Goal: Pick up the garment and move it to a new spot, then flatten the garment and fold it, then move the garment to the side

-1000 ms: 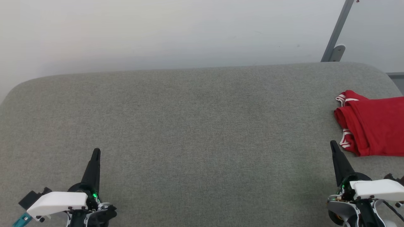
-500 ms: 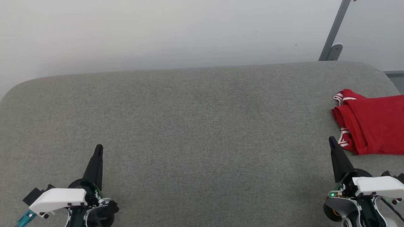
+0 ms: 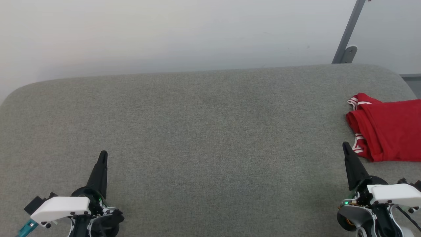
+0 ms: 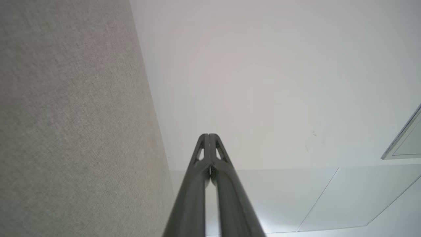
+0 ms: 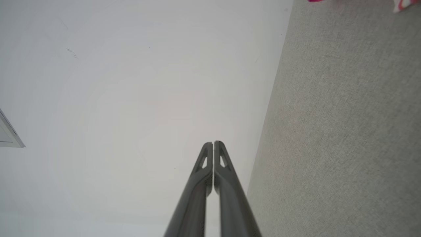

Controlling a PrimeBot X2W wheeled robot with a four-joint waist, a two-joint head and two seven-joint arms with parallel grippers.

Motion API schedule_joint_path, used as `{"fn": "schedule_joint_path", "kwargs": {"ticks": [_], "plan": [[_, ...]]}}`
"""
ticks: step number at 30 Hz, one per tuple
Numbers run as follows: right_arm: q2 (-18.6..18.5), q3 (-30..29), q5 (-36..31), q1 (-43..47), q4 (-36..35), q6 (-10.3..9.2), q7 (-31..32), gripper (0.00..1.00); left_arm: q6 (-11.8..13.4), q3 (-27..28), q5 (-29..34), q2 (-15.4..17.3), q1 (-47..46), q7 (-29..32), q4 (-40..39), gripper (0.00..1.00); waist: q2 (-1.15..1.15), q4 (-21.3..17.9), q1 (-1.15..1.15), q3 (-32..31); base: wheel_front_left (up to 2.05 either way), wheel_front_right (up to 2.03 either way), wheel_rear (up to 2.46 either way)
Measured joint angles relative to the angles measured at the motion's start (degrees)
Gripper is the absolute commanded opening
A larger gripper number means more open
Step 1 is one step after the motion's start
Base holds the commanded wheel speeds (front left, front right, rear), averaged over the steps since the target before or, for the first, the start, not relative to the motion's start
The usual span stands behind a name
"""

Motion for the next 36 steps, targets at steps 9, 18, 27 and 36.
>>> {"fn": "schedule_joint_path", "kwargs": {"ticks": [9, 18, 27, 36], "plan": [[0.00, 0.01, 0.00, 0.00, -0.01, 0.00, 0.00, 0.00, 0.00, 0.03, 0.00, -0.03, 0.00, 0.03, 0.00, 0.00, 0.00, 0.00, 0.00, 0.00, 0.00, 0.00, 0.00], [0.00, 0.01, 0.00, 0.00, -0.02, 0.00, 0.00, 0.00, 0.00, 0.07, 0.01, -0.05, 0.00, 0.05, 0.00, 0.00, 0.00, 0.00, 0.00, 0.00, 0.00, 0.00, 0.00], [0.00, 0.01, 0.00, 0.00, -0.02, 0.00, 0.00, 0.00, 0.00, 0.11, 0.01, -0.08, 0.00, 0.09, 0.00, 0.00, 0.00, 0.00, 0.00, 0.00, 0.00, 0.00, 0.00], [0.00, 0.01, 0.00, 0.00, -0.02, 0.00, 0.00, 0.00, 0.00, 0.13, 0.02, -0.10, 0.00, 0.21, 0.00, 0.00, 0.00, 0.00, 0.00, 0.00, 0.00, 0.00, 0.00]]}}
